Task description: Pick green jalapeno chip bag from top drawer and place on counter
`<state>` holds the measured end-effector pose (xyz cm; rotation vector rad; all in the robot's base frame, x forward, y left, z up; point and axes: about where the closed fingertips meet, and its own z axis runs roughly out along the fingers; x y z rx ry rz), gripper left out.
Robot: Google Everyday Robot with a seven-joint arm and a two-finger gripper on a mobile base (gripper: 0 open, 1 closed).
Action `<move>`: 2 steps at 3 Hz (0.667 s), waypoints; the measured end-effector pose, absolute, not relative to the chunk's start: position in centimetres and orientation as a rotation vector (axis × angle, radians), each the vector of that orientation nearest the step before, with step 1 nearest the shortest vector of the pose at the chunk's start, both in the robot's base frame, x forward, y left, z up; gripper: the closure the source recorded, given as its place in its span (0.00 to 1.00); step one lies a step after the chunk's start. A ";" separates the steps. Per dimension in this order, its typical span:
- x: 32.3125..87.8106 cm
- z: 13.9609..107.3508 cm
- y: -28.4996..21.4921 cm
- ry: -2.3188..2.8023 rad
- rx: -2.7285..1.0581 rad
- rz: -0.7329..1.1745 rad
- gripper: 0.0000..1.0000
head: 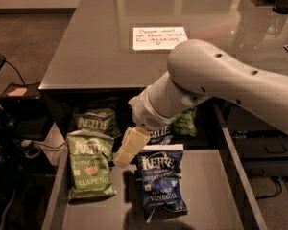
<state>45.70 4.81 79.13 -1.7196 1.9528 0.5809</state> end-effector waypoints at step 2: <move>47.1 75.0 8.2 1.917 -1.753 0.676 0.27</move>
Offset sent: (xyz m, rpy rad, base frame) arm 0.0240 0.0500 -0.0638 0.0655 0.0683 0.0796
